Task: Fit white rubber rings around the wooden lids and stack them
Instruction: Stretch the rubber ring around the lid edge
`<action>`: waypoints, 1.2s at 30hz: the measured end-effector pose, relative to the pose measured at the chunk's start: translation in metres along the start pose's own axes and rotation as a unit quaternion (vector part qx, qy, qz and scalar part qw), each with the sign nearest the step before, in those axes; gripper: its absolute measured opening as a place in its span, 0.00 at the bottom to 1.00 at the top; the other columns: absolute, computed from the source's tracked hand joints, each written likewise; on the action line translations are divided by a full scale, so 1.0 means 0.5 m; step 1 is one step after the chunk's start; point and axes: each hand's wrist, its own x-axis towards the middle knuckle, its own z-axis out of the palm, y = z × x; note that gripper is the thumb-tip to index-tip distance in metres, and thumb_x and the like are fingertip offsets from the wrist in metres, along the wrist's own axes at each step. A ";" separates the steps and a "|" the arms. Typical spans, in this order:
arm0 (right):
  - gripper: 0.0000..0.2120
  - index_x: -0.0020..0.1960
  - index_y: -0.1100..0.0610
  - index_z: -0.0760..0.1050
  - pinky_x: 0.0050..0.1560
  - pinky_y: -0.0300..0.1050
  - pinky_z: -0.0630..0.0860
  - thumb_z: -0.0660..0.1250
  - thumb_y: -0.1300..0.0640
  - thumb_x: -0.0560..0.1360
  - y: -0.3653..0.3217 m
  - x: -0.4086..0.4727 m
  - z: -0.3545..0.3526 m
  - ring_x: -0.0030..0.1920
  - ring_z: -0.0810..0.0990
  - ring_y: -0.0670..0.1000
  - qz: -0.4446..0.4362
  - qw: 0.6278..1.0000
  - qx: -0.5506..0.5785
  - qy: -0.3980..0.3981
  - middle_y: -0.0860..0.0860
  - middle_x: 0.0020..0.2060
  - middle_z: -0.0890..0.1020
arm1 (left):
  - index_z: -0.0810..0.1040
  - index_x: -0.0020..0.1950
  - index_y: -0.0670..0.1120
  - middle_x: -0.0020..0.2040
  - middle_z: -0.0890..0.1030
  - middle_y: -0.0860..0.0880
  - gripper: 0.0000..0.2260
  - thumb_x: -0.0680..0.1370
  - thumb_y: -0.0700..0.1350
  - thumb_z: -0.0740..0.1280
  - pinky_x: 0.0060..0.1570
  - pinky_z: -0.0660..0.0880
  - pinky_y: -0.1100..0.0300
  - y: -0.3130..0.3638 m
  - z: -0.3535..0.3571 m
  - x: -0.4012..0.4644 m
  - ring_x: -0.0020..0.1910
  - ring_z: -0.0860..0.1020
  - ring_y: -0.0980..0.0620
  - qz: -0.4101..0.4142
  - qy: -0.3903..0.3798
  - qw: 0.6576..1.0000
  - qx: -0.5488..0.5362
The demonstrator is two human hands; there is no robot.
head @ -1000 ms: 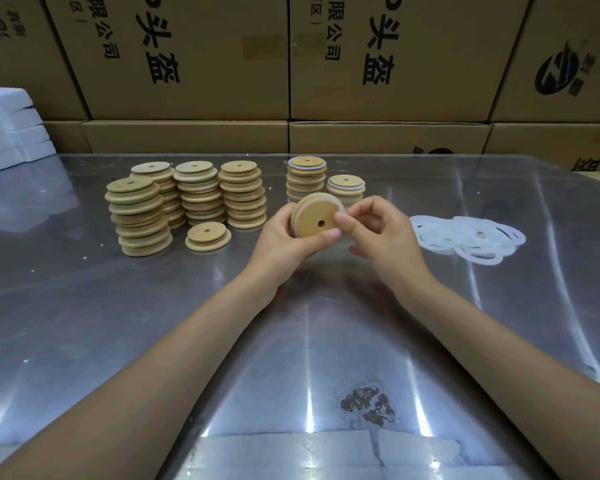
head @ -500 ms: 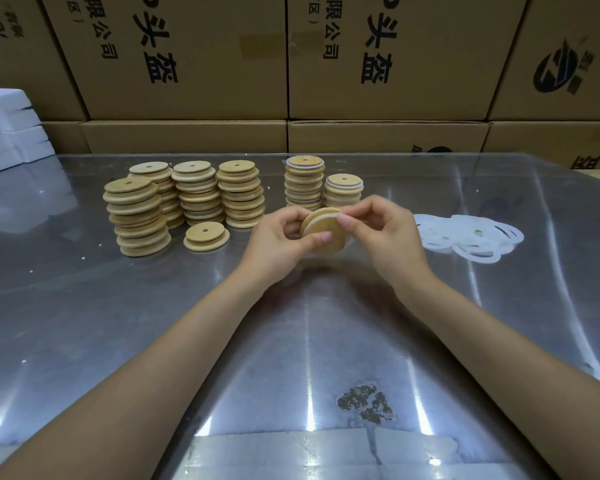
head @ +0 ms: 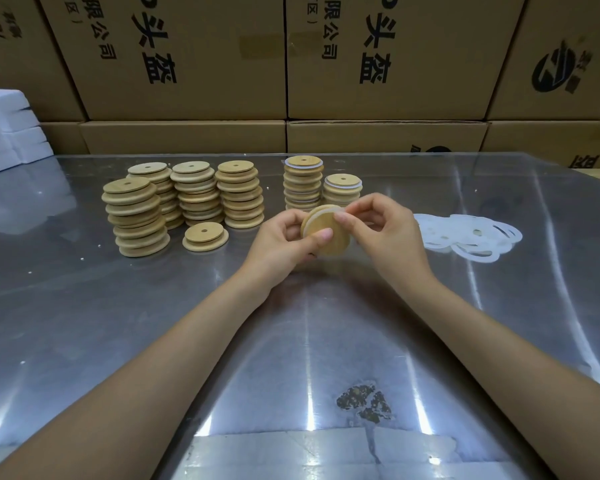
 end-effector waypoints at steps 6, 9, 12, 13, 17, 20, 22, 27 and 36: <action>0.10 0.37 0.45 0.76 0.46 0.45 0.78 0.72 0.57 0.72 -0.003 -0.007 0.006 0.41 0.82 0.44 -0.013 0.998 -0.055 -0.019 0.43 0.36 0.83 | 0.72 0.44 0.46 0.40 0.82 0.45 0.16 0.66 0.48 0.77 0.46 0.77 0.45 -0.008 0.008 0.003 0.41 0.80 0.44 0.071 -0.001 0.979 0.190; 0.09 0.36 0.49 0.77 0.43 0.40 0.76 0.71 0.61 0.73 -0.006 -0.001 0.009 0.38 0.81 0.43 0.035 0.998 0.045 -0.015 0.46 0.34 0.83 | 0.70 0.42 0.45 0.36 0.80 0.50 0.15 0.68 0.40 0.77 0.43 0.76 0.48 -0.008 0.001 0.006 0.37 0.77 0.52 0.070 -0.004 0.987 0.148; 0.08 0.37 0.53 0.78 0.40 0.36 0.75 0.70 0.63 0.73 -0.008 -0.001 0.006 0.36 0.81 0.42 0.065 0.989 0.133 -0.008 0.47 0.34 0.83 | 0.69 0.43 0.45 0.38 0.80 0.48 0.14 0.70 0.37 0.75 0.46 0.78 0.44 -0.007 0.004 0.007 0.38 0.78 0.51 0.064 -0.016 0.991 0.113; 0.08 0.38 0.53 0.78 0.39 0.34 0.75 0.70 0.63 0.73 -0.009 -0.001 0.004 0.36 0.81 0.42 0.065 0.987 0.147 -0.008 0.47 0.33 0.83 | 0.69 0.43 0.45 0.39 0.80 0.46 0.14 0.70 0.36 0.75 0.47 0.77 0.41 -0.006 0.005 0.006 0.39 0.78 0.50 0.062 -0.018 0.993 0.102; 0.07 0.37 0.55 0.79 0.36 0.31 0.74 0.72 0.64 0.71 -0.018 -0.001 0.004 0.34 0.80 0.40 0.058 0.984 0.167 -0.018 0.45 0.32 0.83 | 0.70 0.42 0.45 0.42 0.80 0.41 0.14 0.70 0.35 0.74 0.49 0.77 0.36 -0.008 0.007 0.004 0.43 0.78 0.45 0.057 -0.006 0.996 0.065; 0.05 0.39 0.56 0.79 0.37 0.31 0.74 0.72 0.63 0.72 -0.019 -0.003 0.006 0.36 0.81 0.39 0.073 0.981 0.178 -0.022 0.48 0.34 0.83 | 0.70 0.41 0.46 0.39 0.80 0.44 0.13 0.70 0.36 0.74 0.44 0.78 0.49 -0.010 0.005 0.008 0.39 0.78 0.51 0.058 0.009 0.997 0.049; 0.05 0.39 0.55 0.78 0.38 0.32 0.75 0.71 0.61 0.73 -0.016 -0.004 0.006 0.36 0.80 0.40 0.091 0.980 0.174 -0.020 0.48 0.35 0.83 | 0.70 0.41 0.47 0.37 0.80 0.48 0.13 0.70 0.36 0.74 0.37 0.77 0.61 -0.008 0.004 0.008 0.35 0.78 0.57 0.061 0.019 0.997 0.033; 0.05 0.39 0.53 0.78 0.39 0.33 0.75 0.70 0.57 0.74 -0.012 -0.003 0.005 0.37 0.79 0.42 0.123 0.981 0.150 -0.017 0.49 0.36 0.83 | 0.71 0.42 0.47 0.38 0.81 0.49 0.13 0.70 0.37 0.74 0.37 0.77 0.63 -0.009 -0.001 0.009 0.35 0.79 0.59 0.064 0.022 0.997 0.025; 0.03 0.43 0.51 0.76 0.42 0.35 0.76 0.70 0.55 0.74 -0.007 -0.003 0.000 0.41 0.81 0.42 0.142 0.975 0.167 -0.036 0.46 0.38 0.84 | 0.69 0.41 0.48 0.38 0.80 0.49 0.15 0.69 0.37 0.76 0.38 0.75 0.61 -0.003 -0.002 0.007 0.37 0.78 0.57 0.112 0.021 0.989 0.090</action>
